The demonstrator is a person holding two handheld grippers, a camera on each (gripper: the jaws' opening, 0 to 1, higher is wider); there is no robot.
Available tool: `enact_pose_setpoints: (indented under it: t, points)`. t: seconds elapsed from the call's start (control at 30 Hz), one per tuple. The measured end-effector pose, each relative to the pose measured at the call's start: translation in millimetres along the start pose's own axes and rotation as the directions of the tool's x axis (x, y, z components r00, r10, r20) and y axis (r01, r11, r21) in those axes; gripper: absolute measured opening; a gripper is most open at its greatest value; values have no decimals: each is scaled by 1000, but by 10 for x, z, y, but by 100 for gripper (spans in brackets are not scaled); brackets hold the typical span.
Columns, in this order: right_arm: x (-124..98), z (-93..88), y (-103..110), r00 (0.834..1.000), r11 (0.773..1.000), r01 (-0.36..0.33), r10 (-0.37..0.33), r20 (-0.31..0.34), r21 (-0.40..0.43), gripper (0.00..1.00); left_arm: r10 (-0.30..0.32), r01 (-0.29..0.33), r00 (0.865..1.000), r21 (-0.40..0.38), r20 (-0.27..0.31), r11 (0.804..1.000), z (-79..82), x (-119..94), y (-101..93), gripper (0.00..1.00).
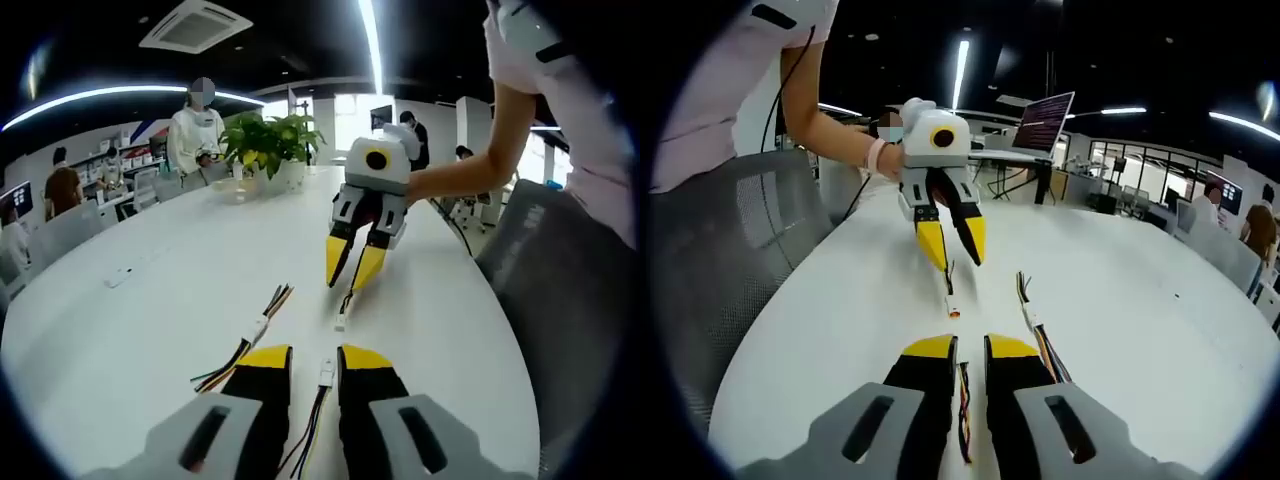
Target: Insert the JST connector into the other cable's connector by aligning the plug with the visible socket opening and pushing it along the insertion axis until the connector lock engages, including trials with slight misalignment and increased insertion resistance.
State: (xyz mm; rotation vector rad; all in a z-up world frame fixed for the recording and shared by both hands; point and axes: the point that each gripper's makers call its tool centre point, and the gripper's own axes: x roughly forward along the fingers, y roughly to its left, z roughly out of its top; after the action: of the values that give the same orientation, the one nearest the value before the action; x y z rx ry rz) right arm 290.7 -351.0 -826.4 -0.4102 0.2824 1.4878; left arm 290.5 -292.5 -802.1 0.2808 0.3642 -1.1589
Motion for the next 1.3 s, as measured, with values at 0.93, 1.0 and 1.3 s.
enact_pose_setpoints:
  t: [0.93, 1.0, 1.3]
  points:
    - [159, -143, 44, 1000, 1000, -15, 15, -24, 9, 8, -22, 20, 999, -50, -29, 999, -339, 149, -54, 11]
    - [156, -144, 43, 1000, 1000, -16, 16, -25, 13, 8, -22, 20, 999, -37, -48, 999, -380, 145, -56, 11]
    - [171, -138, 58, 1000, 1000, -14, 14, -12, 7, 5, -21, 21, 1000, -33, -21, 999, -382, 148, -74, 8]
